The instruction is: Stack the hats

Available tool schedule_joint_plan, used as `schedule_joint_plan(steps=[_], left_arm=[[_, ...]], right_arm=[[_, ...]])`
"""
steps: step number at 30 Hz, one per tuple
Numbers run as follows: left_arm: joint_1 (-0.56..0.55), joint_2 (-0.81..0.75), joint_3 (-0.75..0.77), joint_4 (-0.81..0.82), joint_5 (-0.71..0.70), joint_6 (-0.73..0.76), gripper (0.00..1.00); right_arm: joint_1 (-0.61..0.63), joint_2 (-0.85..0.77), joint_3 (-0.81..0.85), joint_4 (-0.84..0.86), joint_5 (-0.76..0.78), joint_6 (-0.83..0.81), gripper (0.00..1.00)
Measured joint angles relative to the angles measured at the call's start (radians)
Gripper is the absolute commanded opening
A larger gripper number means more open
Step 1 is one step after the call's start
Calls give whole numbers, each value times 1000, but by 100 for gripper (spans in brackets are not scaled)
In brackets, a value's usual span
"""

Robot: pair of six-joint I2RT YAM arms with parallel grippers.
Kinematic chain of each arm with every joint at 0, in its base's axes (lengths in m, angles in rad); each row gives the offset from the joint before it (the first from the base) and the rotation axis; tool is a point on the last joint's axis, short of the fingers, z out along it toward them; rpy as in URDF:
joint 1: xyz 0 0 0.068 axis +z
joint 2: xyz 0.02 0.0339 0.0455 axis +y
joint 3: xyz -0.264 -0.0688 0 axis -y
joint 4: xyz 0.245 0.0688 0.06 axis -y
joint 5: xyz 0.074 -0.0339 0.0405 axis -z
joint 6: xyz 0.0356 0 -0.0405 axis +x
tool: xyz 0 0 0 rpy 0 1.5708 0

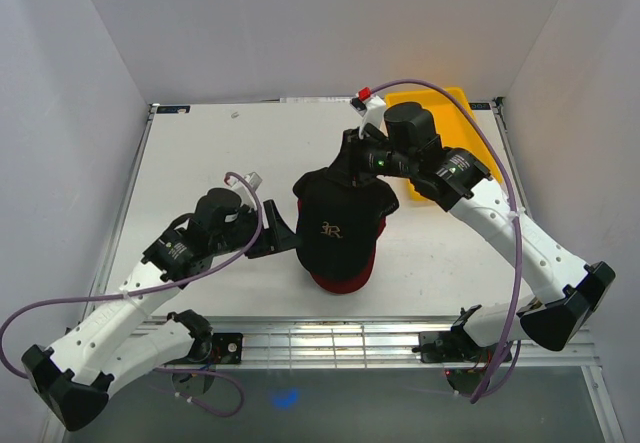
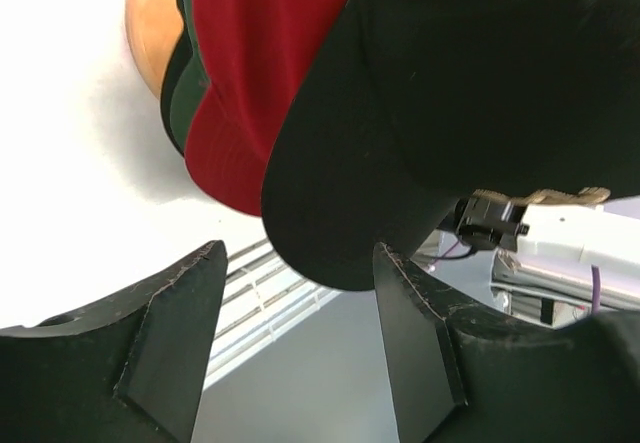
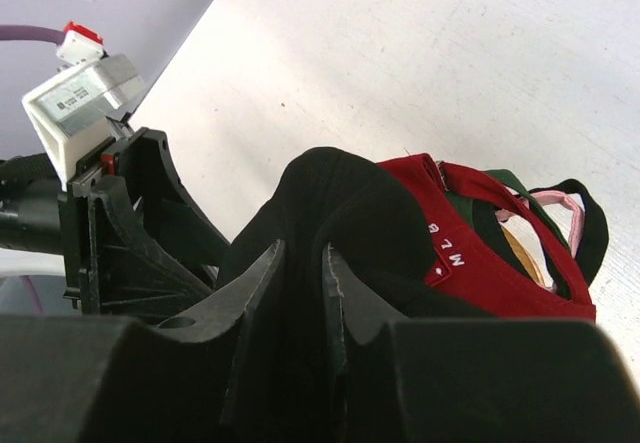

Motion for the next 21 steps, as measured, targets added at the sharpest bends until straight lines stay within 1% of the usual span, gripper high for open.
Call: schedule_joint_plan(steps=[8,11,12,16,20,21], left_arm=[[0,-43,-72,70,72,-9,71],[0,-48,-107,105,96,-9,71],[0,-50,-121,114,103,-9,71],[0,-50,-159,137,121,-12,71],[0,-52,-167,143,133,-14,71],[0,-52,-167,145,134,-16,71]], right_arm=[[0,-6,-15,13,-9,-1,28],[0,-8,-21,22,-11,-1,30],[0,-10,-25,24,-14,-2,32],[0,-18,-45,31,-21,-3,34],[0,-30,-65,35,-26,-3,37],[0,-33,-69,37,-28,-3,39]])
